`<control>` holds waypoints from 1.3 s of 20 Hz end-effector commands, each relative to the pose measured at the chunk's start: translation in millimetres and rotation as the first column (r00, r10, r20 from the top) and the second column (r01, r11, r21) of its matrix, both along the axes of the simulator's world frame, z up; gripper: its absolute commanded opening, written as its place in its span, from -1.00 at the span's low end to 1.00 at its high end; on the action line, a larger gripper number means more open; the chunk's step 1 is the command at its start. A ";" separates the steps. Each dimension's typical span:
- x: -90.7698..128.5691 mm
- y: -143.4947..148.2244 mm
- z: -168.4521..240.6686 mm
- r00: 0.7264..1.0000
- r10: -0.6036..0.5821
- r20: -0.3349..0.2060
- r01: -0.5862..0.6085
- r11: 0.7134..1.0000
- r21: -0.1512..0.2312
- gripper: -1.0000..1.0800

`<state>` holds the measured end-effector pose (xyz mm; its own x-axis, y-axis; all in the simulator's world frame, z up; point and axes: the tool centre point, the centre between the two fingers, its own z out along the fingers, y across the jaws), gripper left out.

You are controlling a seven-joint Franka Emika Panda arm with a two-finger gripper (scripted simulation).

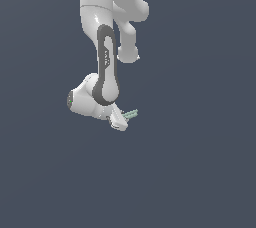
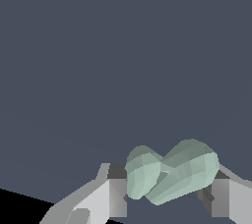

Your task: Pick up the object and move it to a goal position.

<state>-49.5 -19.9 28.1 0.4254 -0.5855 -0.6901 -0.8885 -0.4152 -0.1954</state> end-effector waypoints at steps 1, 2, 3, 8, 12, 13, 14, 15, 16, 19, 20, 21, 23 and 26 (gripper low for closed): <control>14.7 -10.8 7.2 0.999 0.007 0.054 -0.007 1.000 0.004 -1.00; 21.5 -15.7 10.8 0.997 0.010 0.079 -0.011 1.000 0.006 -1.00; 28.8 -21.0 14.9 0.994 0.014 0.107 -0.015 1.000 0.008 -1.00; 70.1 -51.8 43.2 0.963 0.034 0.268 -0.040 0.999 0.018 -1.00; 103.3 -78.7 73.8 0.912 0.049 0.407 -0.064 0.998 0.025 -1.00; 110.9 -85.3 82.0 0.897 0.052 0.440 -0.070 0.997 0.026 -1.00; 118.1 -91.9 90.5 0.880 0.055 0.472 -0.076 0.997 0.026 -1.00; 125.1 -98.4 99.1 0.862 0.058 0.503 -0.082 0.996 0.027 -1.00; 131.8 -104.8 108.0 0.843 0.060 0.534 -0.088 0.996 0.028 -1.00; 149.7 -123.9 135.4 0.781 0.066 0.621 -0.106 0.994 0.028 -1.00; 155.1 -130.1 144.8 0.759 0.068 0.648 -0.112 0.993 0.028 -1.00; 160.0 -136.3 154.3 0.736 0.069 0.674 -0.118 0.993 0.027 -1.00; 169.0 -148.5 173.3 0.688 0.071 0.723 -0.130 0.991 0.026 -1.00; 179.8 -166.3 201.9 0.612 0.072 0.787 -0.146 0.989 0.023 -1.00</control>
<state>125.0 -177.1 215.3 0.8721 -0.4668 -0.1466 -0.3773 -0.4508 -0.8090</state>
